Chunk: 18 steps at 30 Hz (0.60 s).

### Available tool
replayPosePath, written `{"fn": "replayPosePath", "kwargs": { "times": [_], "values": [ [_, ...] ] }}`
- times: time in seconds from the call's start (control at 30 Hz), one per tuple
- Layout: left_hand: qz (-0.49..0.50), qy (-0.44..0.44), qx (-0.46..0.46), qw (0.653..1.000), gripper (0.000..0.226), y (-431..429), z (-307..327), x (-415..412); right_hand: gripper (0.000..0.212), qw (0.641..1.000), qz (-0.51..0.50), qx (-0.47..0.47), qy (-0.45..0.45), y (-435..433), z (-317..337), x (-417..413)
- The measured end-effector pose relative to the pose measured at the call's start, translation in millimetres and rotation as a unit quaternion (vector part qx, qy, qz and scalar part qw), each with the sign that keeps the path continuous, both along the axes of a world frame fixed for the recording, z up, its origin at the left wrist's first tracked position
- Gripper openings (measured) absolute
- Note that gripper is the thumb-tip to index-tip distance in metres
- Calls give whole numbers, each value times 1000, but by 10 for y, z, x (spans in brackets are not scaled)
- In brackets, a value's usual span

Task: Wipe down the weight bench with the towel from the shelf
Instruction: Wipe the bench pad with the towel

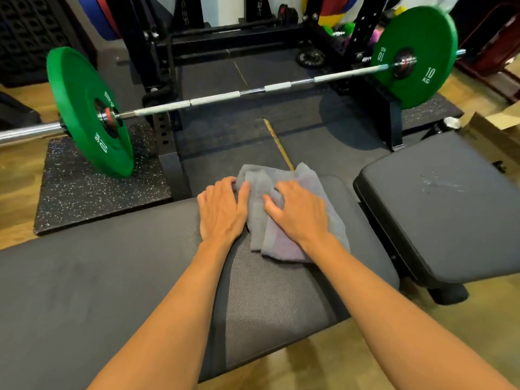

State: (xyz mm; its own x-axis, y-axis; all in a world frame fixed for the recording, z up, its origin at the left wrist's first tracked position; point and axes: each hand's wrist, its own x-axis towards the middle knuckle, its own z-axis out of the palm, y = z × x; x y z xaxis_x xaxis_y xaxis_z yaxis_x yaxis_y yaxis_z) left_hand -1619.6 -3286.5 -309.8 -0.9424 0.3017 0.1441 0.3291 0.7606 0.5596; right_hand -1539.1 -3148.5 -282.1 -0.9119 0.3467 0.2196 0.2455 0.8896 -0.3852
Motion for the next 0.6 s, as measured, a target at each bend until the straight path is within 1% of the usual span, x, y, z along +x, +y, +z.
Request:
{"fn": "replayPosePath", "kwargs": {
  "times": [0.03,0.13,0.17,0.27,0.33,0.4,0.5,0.57,0.6],
  "values": [
    [-6,2,-14,1000,53,-12,-8,15,29,1000,6,3,-5,-14,16,268],
    [-59,55,-133,988,55,18,-1,40,29,1000,19,17,-8,7,55,1015],
    [-81,57,-153,983,54,52,18,38,28,1000,22,20,-9,21,57,1214],
    [-145,40,-156,976,53,289,60,21,26,999,32,42,12,62,55,1463],
    [-166,19,-136,977,52,503,95,32,29,998,26,55,30,89,41,1351],
    [-154,15,-113,982,53,650,93,22,32,997,-4,53,49,148,27,1090],
    [-130,30,-72,988,64,708,1,-32,30,993,-77,48,77,306,-46,510],
    [-122,37,-50,991,60,707,-57,-60,29,990,-110,31,88,450,-109,86],
    [-110,28,-36,993,58,709,-66,-68,29,990,-110,22,85,522,-124,-99]
  ]
}}
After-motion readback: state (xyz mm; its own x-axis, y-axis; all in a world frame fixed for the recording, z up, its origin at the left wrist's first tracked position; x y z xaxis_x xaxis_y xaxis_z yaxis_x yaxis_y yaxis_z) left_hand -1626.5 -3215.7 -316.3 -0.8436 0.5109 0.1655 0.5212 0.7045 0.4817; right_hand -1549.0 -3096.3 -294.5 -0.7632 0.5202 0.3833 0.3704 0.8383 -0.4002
